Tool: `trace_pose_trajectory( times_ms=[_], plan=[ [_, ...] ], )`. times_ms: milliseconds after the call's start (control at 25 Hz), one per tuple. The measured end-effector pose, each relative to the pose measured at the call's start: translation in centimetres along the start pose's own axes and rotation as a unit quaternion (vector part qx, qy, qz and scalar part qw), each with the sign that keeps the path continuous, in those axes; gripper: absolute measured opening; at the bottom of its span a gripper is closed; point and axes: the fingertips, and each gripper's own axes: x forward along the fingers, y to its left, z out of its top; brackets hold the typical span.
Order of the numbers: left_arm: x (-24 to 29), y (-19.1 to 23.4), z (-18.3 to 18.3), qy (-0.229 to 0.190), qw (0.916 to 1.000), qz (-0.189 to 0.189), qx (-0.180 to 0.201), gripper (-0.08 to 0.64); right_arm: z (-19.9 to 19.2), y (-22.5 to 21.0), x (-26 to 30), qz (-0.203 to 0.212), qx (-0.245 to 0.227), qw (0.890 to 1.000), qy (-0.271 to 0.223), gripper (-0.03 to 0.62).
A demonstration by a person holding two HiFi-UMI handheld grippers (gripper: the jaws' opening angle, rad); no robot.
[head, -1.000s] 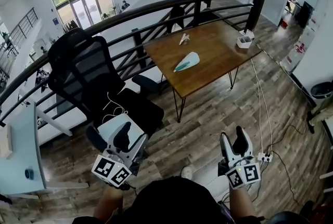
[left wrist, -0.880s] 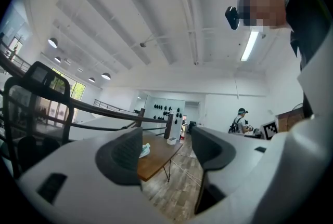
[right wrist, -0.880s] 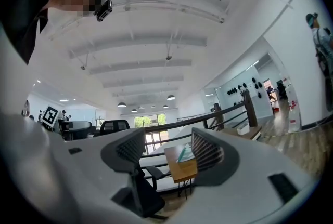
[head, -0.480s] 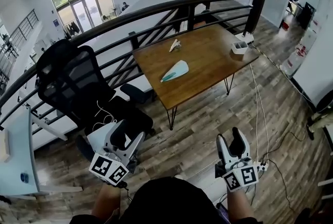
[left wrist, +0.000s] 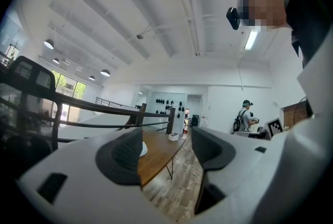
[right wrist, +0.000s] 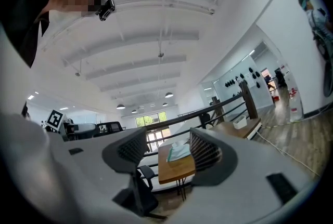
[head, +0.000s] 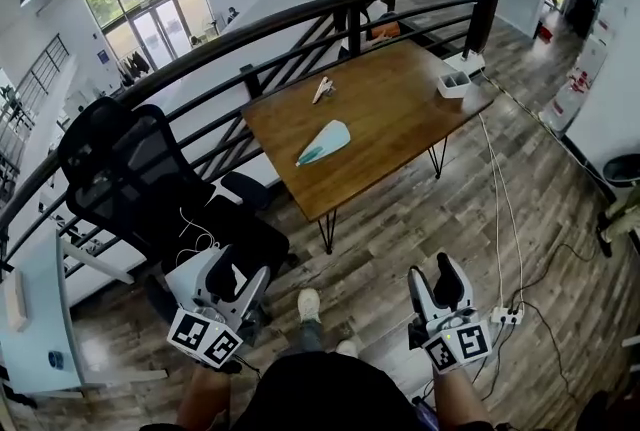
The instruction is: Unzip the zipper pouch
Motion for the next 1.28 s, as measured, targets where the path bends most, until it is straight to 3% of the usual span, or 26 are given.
trace_pose_trajectory(
  times_ms=[400,680,1280],
  plan=[
    [7.5,4.8,-0.8,-0.005,0.9994,-0.026,-0.022,0.290,1.1,-2.4,6.3,-0.031,-0.026,0.999,0.006,0.230],
    [12.9,10.7,0.7,-0.013,0.9988,-0.047,-0.007,0.275,0.7,-2.4,14.4,-0.033,-0.035,0.999,0.011,0.227],
    [18.0,20.8,1.1,-0.010,0.9978,-0.063,-0.016,0.253,-1.7,0.3,26.9,-0.020,-0.051,0.998,0.041,0.219]
  ],
)
